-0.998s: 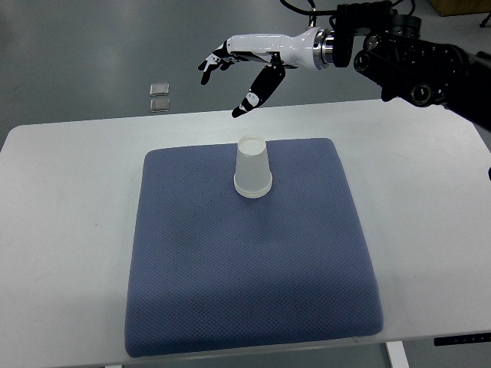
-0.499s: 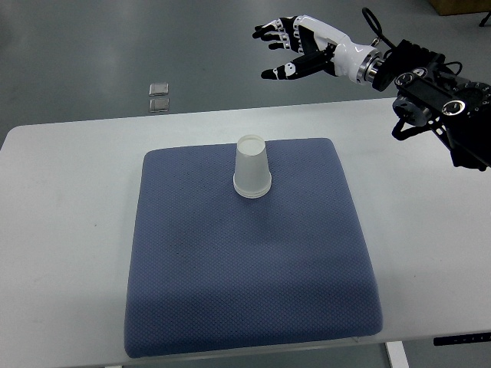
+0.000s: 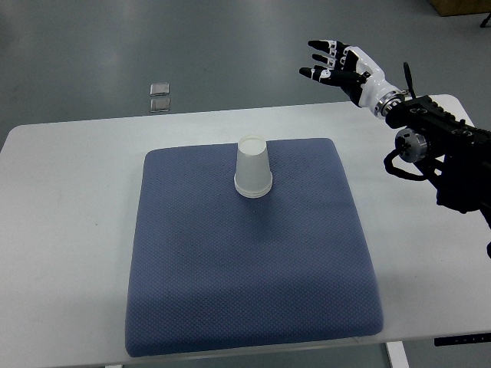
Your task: Stack paper cups
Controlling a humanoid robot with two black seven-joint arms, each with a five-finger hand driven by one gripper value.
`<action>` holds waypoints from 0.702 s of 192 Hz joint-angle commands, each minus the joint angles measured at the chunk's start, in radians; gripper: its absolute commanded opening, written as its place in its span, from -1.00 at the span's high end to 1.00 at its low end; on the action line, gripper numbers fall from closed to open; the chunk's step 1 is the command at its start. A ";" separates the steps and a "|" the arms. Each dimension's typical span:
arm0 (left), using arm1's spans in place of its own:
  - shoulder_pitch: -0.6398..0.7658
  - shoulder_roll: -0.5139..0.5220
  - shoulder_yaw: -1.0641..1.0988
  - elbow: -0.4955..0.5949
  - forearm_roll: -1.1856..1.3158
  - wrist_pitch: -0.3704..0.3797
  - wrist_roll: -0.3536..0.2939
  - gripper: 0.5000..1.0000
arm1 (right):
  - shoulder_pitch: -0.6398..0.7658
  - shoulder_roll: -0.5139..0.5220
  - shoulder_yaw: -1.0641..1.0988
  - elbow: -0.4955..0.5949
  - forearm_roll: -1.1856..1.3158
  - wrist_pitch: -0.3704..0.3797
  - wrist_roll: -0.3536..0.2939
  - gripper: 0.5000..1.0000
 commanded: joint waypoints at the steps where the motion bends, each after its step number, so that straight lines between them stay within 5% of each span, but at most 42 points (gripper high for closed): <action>1: 0.000 0.000 0.000 0.000 0.000 0.000 0.000 -1.00 | -0.023 0.001 0.000 0.001 0.123 -0.001 -0.028 -0.65; 135: 0.000 0.000 0.000 0.000 0.000 0.000 0.000 -1.00 | -0.098 0.023 0.003 0.006 0.222 0.052 -0.019 -0.65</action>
